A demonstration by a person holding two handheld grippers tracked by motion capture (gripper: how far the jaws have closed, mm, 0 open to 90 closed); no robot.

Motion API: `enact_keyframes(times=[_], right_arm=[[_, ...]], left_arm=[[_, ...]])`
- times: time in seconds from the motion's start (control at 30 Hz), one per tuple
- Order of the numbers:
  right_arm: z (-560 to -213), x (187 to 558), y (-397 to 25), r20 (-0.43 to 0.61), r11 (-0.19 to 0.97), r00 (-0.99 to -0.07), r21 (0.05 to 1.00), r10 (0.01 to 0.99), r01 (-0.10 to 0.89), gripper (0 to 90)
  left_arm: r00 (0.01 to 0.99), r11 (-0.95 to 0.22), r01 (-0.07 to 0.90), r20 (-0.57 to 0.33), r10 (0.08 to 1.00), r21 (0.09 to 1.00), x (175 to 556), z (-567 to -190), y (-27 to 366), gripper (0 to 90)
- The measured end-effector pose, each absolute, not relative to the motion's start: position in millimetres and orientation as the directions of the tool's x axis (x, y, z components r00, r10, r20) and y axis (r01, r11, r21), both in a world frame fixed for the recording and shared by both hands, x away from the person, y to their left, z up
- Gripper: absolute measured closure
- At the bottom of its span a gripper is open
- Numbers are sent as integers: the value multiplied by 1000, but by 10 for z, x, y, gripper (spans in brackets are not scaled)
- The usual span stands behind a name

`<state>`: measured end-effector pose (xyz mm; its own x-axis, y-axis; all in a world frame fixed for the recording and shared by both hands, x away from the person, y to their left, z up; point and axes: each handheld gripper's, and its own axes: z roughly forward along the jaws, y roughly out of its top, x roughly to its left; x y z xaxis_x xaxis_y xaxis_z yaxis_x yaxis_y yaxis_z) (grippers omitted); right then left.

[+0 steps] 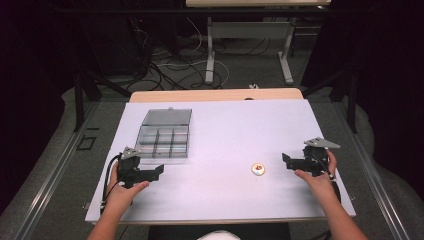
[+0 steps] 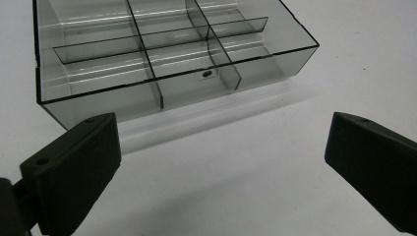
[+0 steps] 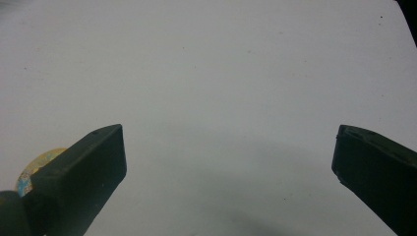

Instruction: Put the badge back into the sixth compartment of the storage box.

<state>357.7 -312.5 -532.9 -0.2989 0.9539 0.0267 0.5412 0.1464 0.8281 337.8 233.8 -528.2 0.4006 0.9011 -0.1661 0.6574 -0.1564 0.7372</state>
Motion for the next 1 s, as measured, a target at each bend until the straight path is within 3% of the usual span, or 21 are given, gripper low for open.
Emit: enact_keyframes(times=[0.37, 1.0], right_arm=[[-5366, 3563, -3044, -2, 206, -347, 808, 938, 552, 0], [-5395, 3569, -3024, 24, 197, -366, 809, 930, 554, 15]], left_arm=[[407, -162, 664, -170, 898, 729, 3371, -5264, 2270, 27], [453, -208, 655, -157, 878, 726, 3312, -5255, 2049, 28]])
